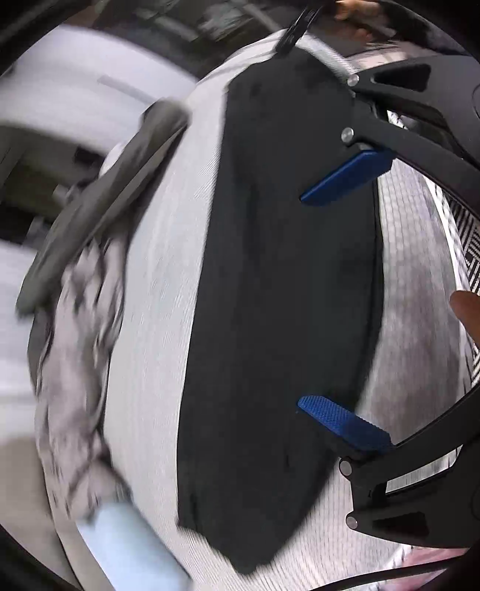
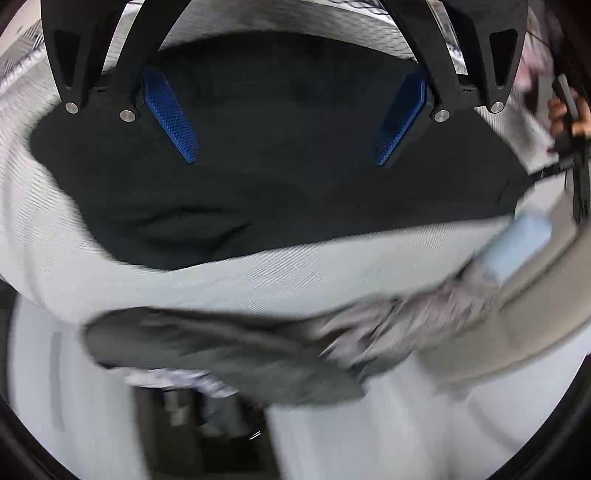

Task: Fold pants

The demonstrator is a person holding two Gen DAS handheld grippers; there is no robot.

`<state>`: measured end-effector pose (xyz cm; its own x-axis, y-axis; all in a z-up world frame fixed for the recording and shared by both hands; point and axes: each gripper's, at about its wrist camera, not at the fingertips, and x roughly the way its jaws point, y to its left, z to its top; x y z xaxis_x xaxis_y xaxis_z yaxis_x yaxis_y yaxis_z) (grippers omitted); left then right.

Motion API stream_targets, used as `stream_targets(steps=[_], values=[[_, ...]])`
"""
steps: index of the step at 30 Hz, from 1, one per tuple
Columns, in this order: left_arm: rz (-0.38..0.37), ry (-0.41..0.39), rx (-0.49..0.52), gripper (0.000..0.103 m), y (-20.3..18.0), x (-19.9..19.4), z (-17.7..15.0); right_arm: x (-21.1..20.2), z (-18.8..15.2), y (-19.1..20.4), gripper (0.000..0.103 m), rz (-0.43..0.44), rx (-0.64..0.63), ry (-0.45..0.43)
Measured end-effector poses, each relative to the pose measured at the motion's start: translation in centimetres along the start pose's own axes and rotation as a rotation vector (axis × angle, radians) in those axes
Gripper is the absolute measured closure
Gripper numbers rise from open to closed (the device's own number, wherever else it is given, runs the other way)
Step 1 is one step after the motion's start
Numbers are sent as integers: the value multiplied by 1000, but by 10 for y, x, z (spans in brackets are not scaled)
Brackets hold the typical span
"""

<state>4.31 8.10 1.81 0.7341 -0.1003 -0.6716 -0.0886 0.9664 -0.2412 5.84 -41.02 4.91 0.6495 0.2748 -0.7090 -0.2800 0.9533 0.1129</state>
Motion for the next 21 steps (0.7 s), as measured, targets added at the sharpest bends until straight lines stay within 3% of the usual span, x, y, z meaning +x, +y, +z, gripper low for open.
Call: stream_targets(steps=[3,5,7,9,12,15,16,18,19,21], values=[[-50,46,37,1,-47,41,-8,46,-8,37,5,48,-142,99],[-84,113,51,1,-74,74,-14,68,-22,40,6,50,-135,153],[-36,143,88,1,-91,93,-21,86,-35,35,6,56,-137,180],[16,140,151,1,-104,101,-26,81,-39,34,6,16,-238,147],[13,135,186,1,-111,105,-28,66,-39,7,5,-89,-265,134],[6,143,167,1,-108,103,-27,52,-38,-57,6,-289,-165,126],[7,145,163,1,-107,102,-26,47,-37,-70,5,-309,-133,112],[13,147,167,1,-98,102,-25,41,-37,-101,3,-520,-93,87],[18,147,169,1,-98,100,-27,41,-39,-106,2,-561,-97,81],[26,149,162,1,-95,96,-28,42,-39,-108,2,-540,-61,62]])
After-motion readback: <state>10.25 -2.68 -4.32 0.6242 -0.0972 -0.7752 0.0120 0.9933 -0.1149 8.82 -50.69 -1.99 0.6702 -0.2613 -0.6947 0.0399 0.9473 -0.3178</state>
